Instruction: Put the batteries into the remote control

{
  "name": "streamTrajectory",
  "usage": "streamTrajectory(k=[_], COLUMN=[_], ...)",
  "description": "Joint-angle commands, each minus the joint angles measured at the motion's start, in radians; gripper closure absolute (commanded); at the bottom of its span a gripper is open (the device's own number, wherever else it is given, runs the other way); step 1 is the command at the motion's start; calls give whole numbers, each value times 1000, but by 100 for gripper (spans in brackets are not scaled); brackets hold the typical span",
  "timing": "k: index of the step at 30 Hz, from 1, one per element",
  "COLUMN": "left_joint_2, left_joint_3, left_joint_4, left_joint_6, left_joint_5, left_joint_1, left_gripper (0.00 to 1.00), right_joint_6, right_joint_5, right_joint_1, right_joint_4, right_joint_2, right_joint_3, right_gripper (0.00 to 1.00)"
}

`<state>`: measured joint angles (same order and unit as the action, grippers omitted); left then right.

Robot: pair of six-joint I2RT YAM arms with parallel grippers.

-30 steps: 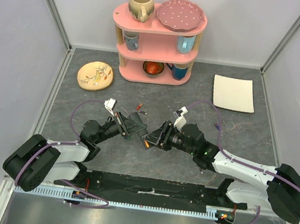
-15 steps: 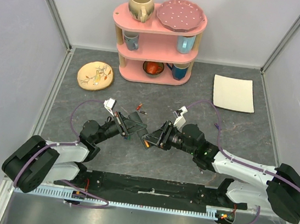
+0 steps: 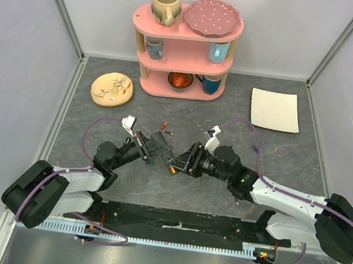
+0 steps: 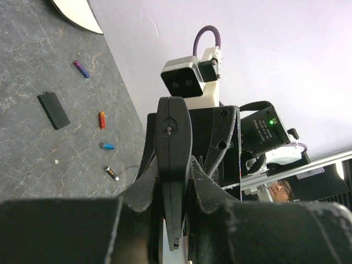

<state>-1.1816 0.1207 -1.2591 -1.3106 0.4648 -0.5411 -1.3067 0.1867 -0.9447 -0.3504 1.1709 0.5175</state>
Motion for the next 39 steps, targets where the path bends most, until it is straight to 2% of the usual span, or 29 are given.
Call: streamTrajectory(k=[1,9,18,25,39], left_joint_2=[20,-6,-27,-36,-90], left_joint_3=[31,31,31,37,68], left_joint_4=[-155,-132,-138,-192,-272], left_joint_6=[20,22,16,-16,-56], left_joint_5=[-12,5,25,61,103], left_joint_1=[-2,0,0,0,0], left_gripper=[98,98,98,98,98], right_joint_6=[50,159,231,306,365], right_joint_5=[2,94,126,148,221], right_joint_1=[10,29,56,84,83], right_joint_4=[108,162,179,194,172], right_joint_2=[-22,-31,-91,-100,-40], right_joint_3=[48,114,119,92,93], right_gripper=[34,27,26,40,46])
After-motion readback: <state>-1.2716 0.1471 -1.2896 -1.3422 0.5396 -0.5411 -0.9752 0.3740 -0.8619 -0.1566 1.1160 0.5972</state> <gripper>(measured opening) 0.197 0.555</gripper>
